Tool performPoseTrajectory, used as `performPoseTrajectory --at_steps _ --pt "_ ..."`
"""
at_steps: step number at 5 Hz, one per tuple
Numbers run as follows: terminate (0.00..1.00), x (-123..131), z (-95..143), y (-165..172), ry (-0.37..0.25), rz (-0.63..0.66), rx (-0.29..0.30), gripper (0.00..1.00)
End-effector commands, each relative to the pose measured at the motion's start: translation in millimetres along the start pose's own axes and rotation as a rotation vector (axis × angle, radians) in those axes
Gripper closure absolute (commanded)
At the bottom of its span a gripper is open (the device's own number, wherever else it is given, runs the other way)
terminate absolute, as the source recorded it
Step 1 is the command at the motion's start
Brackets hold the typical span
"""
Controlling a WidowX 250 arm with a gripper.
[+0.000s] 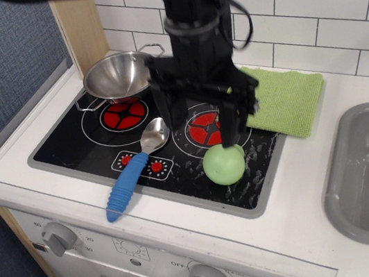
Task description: Move the lime to the right of the blue spoon
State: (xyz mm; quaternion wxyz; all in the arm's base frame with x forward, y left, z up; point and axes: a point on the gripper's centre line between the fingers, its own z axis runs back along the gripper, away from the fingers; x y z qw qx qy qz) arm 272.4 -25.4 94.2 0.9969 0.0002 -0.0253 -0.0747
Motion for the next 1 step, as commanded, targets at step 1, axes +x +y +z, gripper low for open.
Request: performPoseTrajectory --at_steps 1 --pt "1.0 1.5 12.4 9.8 -0.055 0.0 0.057 0.0"
